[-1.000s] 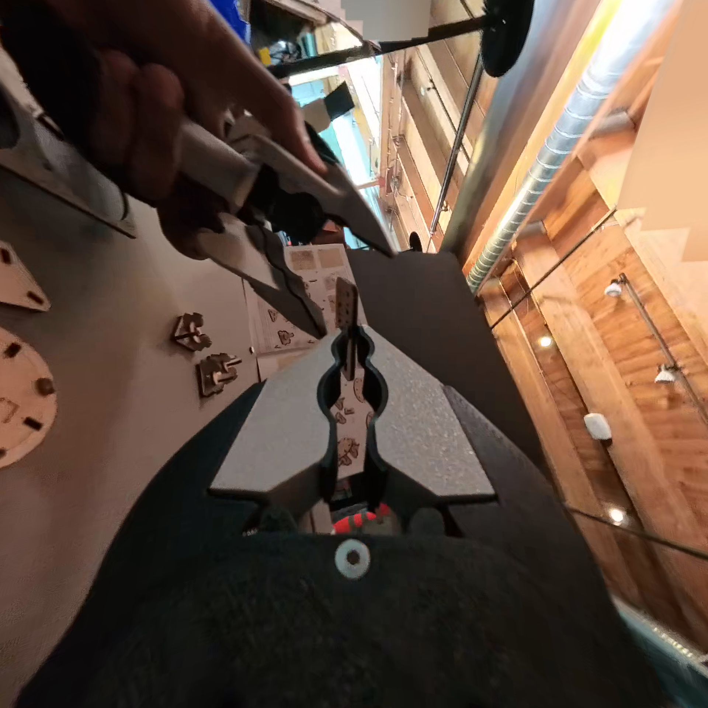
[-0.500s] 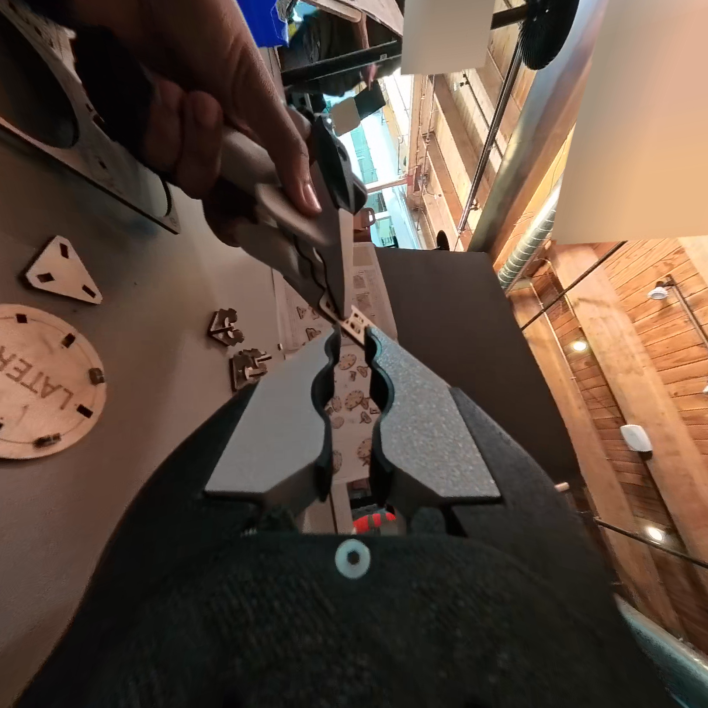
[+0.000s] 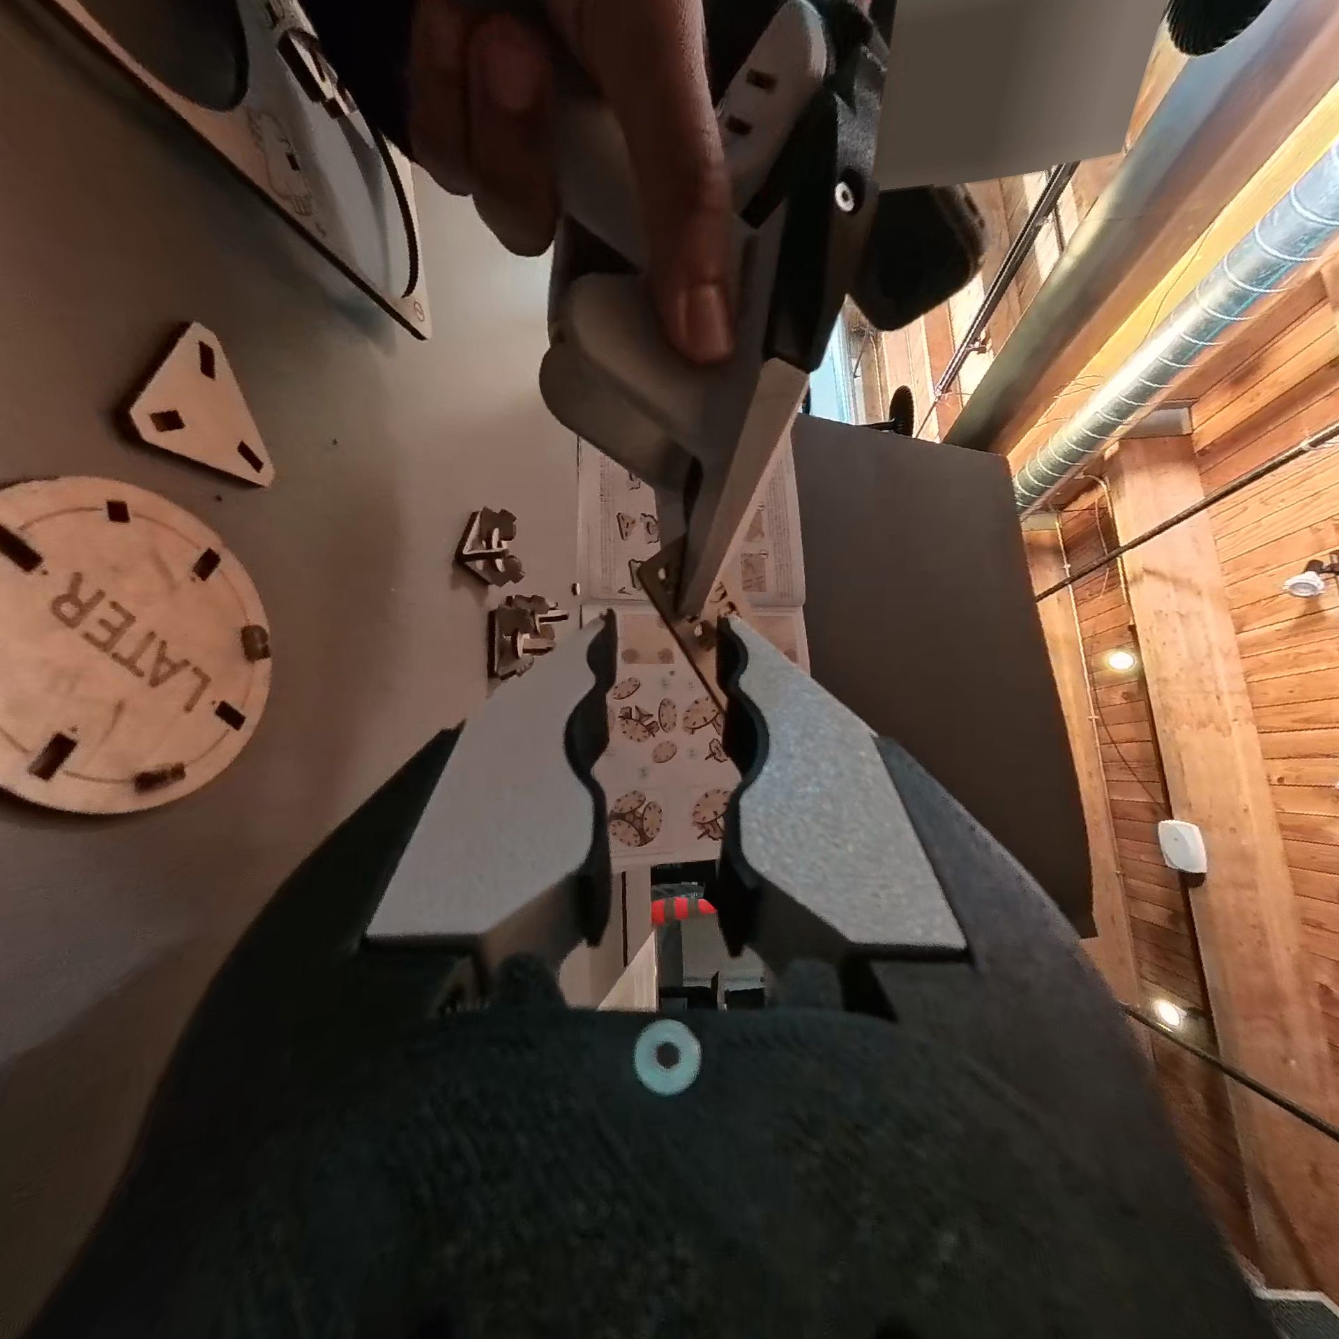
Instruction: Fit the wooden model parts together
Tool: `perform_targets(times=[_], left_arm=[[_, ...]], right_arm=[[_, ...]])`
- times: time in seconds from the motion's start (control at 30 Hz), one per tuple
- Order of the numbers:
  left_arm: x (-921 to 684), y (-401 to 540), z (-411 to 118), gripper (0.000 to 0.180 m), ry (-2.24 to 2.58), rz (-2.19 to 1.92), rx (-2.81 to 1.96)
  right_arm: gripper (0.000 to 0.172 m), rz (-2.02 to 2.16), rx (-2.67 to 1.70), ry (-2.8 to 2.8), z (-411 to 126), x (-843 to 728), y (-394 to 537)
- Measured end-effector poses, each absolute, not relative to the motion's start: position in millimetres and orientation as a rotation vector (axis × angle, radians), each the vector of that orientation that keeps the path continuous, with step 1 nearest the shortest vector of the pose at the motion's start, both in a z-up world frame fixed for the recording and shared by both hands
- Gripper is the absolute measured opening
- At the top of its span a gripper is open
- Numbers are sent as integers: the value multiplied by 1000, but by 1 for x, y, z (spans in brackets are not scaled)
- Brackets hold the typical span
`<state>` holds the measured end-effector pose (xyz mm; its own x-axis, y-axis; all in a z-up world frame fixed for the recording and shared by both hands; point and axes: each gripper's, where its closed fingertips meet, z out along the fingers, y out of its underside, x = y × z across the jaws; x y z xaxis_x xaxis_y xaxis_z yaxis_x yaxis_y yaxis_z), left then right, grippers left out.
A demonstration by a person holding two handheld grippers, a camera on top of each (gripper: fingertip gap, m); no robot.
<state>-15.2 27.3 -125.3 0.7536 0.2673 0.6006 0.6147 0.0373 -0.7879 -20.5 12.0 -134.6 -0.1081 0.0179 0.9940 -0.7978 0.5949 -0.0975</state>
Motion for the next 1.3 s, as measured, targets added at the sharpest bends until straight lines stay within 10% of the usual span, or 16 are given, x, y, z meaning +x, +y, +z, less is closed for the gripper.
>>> perform_targets(times=[0.27,1.3], left_arm=[[-27,15,-125,0,-783,-243,-1535],[-25,15,-105,0,-580,216,-1574]], right_arm=[[0,676,737,-1501,-137,-23,16],[34,2179,-689,-2063,-108,-36,9]])
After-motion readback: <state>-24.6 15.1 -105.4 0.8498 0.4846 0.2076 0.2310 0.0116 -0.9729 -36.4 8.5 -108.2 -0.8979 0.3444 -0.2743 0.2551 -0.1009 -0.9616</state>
